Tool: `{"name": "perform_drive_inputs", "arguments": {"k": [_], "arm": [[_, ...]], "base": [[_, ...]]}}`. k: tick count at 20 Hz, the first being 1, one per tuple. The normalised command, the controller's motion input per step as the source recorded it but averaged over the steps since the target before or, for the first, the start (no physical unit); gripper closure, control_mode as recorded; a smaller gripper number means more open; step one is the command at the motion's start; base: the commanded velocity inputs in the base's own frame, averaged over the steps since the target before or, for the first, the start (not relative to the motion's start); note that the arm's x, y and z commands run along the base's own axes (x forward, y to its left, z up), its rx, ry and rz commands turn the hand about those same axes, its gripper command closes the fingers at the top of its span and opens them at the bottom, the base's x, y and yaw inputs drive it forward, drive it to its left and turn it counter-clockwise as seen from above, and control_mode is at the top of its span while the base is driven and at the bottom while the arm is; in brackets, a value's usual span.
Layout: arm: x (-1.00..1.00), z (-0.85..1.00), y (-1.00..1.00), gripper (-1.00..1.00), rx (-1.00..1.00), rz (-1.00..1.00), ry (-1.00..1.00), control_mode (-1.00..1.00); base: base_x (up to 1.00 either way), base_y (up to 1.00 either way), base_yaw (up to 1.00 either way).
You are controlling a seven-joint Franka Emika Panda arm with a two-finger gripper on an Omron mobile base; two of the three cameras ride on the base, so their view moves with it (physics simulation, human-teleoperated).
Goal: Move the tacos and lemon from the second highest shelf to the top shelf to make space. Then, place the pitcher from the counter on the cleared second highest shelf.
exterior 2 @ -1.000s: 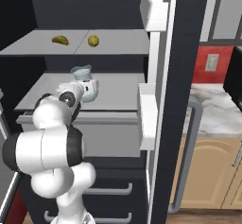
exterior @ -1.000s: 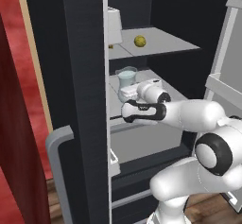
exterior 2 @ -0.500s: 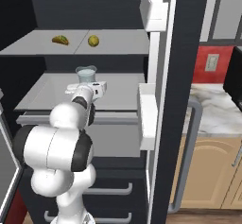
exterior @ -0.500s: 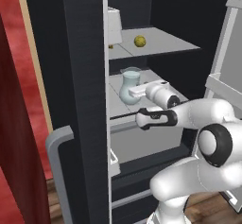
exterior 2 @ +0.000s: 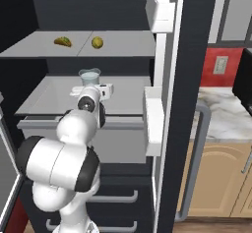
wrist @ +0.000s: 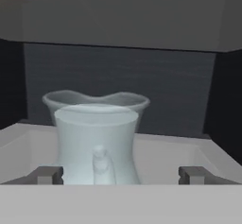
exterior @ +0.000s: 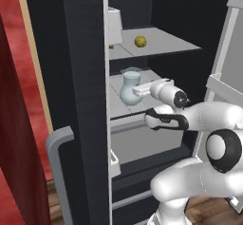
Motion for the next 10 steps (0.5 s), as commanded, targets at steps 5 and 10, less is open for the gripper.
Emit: {"name": "perform_drive_inputs", "arguments": {"k": [5,10], "arm": [[-0.68,0.11,0.00,-1.00,0.00,0.00,0.07,-1.00],[-0.91,0.38,0.00,-1.00,0.00,0.00,0.09,-1.00]], "base": [[0.00,0.00,0.00],[0.00,0.00,0.00]]}}
